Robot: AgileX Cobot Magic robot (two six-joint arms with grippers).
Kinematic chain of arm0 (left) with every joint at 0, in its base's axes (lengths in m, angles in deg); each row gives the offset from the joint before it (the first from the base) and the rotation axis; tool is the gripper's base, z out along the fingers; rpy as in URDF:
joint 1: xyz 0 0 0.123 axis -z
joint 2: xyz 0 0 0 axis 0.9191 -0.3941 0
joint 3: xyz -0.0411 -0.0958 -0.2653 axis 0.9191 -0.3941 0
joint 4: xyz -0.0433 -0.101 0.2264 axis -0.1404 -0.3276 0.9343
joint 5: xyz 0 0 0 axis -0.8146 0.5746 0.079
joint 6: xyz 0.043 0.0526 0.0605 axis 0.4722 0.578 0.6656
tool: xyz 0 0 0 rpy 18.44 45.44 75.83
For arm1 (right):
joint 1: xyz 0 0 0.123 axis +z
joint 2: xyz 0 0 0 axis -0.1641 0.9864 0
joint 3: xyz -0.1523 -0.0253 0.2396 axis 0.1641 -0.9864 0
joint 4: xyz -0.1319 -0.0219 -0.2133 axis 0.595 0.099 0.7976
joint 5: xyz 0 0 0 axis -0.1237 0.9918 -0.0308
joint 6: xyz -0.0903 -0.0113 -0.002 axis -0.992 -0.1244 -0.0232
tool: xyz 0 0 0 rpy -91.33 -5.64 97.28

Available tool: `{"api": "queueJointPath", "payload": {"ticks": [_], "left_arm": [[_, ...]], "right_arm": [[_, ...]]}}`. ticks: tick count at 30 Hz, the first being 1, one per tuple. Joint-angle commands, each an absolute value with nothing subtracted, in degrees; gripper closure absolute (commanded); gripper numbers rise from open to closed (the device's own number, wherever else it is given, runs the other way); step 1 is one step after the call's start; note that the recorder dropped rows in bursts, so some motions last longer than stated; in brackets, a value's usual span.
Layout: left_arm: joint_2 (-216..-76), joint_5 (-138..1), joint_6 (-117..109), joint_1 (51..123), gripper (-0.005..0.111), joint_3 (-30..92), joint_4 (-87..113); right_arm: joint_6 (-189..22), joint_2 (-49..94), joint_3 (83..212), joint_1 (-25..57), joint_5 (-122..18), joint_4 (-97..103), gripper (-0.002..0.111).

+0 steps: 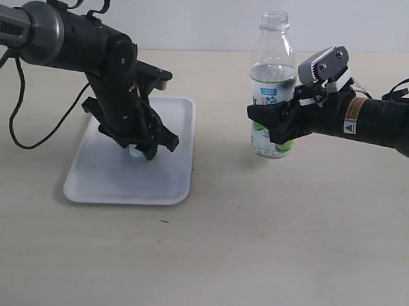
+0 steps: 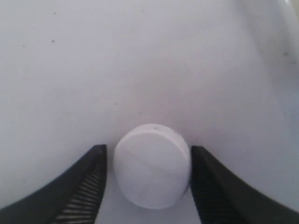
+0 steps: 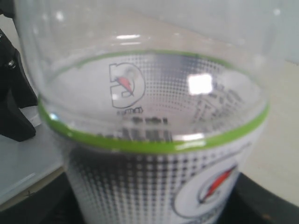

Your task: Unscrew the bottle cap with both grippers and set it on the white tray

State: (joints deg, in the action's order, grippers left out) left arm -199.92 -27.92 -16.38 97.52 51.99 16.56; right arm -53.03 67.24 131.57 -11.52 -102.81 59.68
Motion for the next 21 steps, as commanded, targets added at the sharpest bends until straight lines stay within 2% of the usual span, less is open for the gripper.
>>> {"api": "queueJointPath", "payload": {"ticks": [1, 12, 18, 21], "left_arm": [[-199.78, -27.30, -16.19, 97.56, 0.035, 51.64, 17.39], [-191.20, -30.35, -16.29, 97.56, 0.033, 50.00, 18.13], [-185.54, -38.78, -17.00, 97.56, 0.043, 42.32, 17.76], [-183.24, -44.11, -17.62, 97.56, 0.043, 38.02, 17.76]], "right_arm": [[-52.84, 66.65, 131.67, -11.41, -104.78, 59.43, 0.108], [-58.11, 66.91, 131.62, -11.41, -105.89, 59.46, 0.108], [-65.37, 71.31, 130.26, -11.41, -114.83, 55.45, 0.108], [-68.03, 73.08, 129.95, -11.41, -118.70, 52.64, 0.108]]}}
